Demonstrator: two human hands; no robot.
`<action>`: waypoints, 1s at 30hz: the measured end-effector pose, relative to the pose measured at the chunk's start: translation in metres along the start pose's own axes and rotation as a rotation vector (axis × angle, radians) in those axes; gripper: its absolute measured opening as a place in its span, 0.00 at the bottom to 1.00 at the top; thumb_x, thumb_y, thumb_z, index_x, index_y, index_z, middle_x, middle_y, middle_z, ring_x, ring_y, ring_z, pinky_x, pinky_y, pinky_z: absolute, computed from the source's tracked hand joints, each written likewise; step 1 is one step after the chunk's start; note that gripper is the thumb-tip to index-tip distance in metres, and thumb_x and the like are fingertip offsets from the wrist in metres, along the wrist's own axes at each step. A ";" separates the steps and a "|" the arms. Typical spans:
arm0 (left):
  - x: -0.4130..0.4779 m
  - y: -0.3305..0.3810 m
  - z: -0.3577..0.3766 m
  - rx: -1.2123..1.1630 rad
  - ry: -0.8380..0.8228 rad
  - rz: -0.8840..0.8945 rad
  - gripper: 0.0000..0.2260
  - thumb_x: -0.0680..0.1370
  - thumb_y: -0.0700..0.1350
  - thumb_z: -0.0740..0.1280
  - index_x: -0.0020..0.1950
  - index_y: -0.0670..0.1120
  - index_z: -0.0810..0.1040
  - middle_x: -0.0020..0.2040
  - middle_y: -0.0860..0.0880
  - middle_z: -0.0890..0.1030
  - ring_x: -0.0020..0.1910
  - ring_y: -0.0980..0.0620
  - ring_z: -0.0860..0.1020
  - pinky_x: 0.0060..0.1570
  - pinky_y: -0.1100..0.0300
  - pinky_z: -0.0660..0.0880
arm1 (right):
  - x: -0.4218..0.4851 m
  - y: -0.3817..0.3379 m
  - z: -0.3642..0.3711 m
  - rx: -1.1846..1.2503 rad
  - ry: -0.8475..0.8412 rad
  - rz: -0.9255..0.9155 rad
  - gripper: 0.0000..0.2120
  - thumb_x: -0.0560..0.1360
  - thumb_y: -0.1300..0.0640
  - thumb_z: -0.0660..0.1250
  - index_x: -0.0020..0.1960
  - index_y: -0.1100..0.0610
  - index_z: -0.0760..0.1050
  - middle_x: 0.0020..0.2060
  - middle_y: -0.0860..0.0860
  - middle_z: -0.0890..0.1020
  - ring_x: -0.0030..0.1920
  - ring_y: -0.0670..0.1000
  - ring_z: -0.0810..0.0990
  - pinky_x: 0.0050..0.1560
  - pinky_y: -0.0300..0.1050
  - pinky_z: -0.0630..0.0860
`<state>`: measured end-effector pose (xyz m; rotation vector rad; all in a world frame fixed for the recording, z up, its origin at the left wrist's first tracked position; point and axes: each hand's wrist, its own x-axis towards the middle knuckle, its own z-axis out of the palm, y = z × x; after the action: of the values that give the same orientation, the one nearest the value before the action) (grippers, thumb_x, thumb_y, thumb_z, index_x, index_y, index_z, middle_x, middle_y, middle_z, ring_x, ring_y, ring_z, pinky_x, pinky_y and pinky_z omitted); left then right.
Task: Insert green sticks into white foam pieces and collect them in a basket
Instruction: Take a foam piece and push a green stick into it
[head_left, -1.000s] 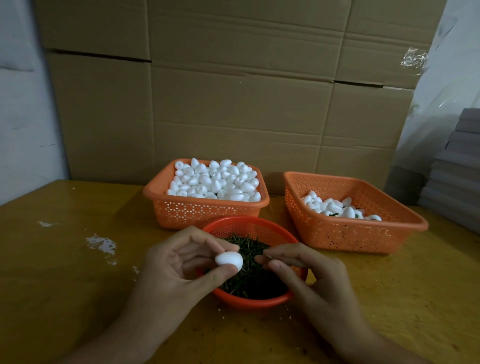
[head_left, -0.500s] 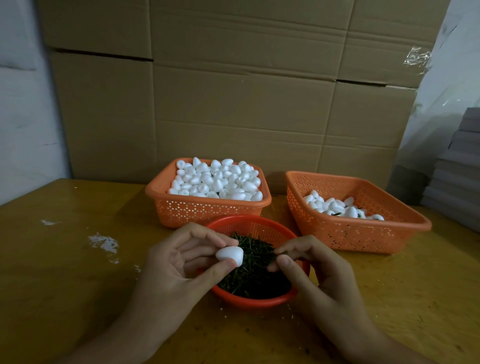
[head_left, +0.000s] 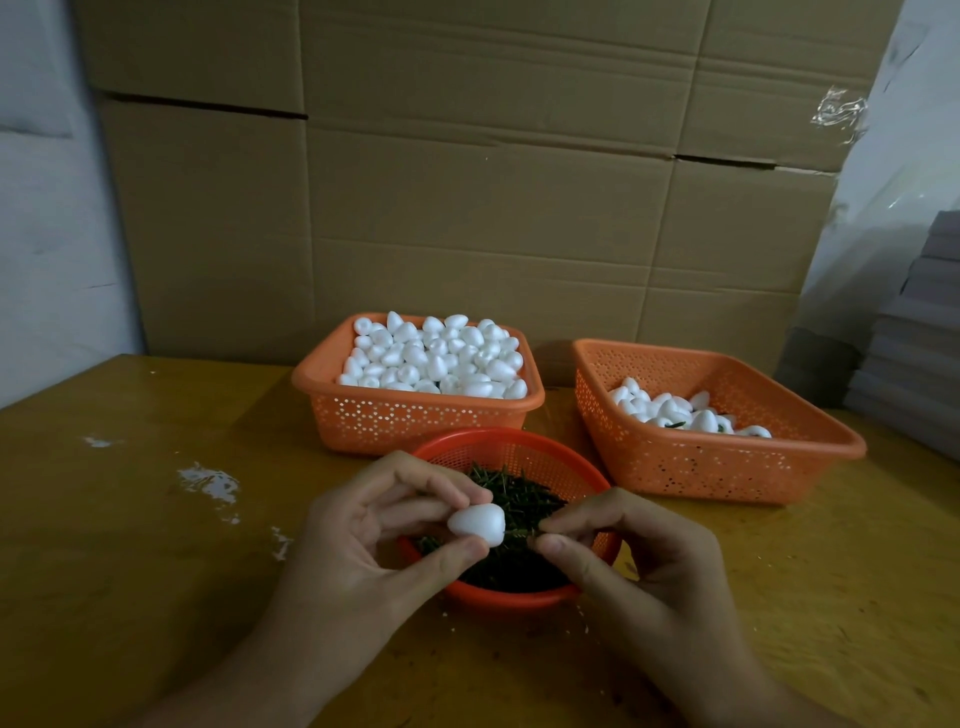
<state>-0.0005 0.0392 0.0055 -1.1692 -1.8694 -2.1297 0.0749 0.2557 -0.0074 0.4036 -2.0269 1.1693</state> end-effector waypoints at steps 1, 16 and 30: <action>0.000 0.000 0.000 -0.001 0.001 0.002 0.11 0.70 0.48 0.80 0.48 0.53 0.82 0.54 0.47 0.87 0.56 0.45 0.87 0.54 0.61 0.82 | 0.000 0.001 0.000 -0.005 0.000 0.007 0.06 0.75 0.47 0.76 0.50 0.44 0.85 0.42 0.44 0.87 0.43 0.49 0.85 0.44 0.41 0.80; -0.003 -0.002 0.000 0.116 -0.039 0.082 0.11 0.70 0.48 0.80 0.49 0.55 0.81 0.53 0.51 0.88 0.55 0.49 0.87 0.53 0.58 0.83 | -0.001 -0.003 -0.001 -0.097 -0.139 -0.067 0.05 0.79 0.55 0.75 0.52 0.47 0.80 0.47 0.39 0.87 0.47 0.41 0.87 0.46 0.31 0.78; -0.007 0.003 0.007 0.059 -0.076 0.136 0.15 0.70 0.45 0.81 0.53 0.55 0.83 0.51 0.49 0.89 0.54 0.47 0.87 0.55 0.55 0.83 | 0.001 -0.015 0.000 -0.108 -0.281 0.005 0.10 0.80 0.51 0.73 0.51 0.47 0.72 0.44 0.40 0.87 0.46 0.45 0.88 0.43 0.44 0.81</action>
<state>0.0091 0.0416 0.0039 -1.3411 -1.8118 -1.9728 0.0830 0.2479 0.0019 0.5344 -2.3216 1.0468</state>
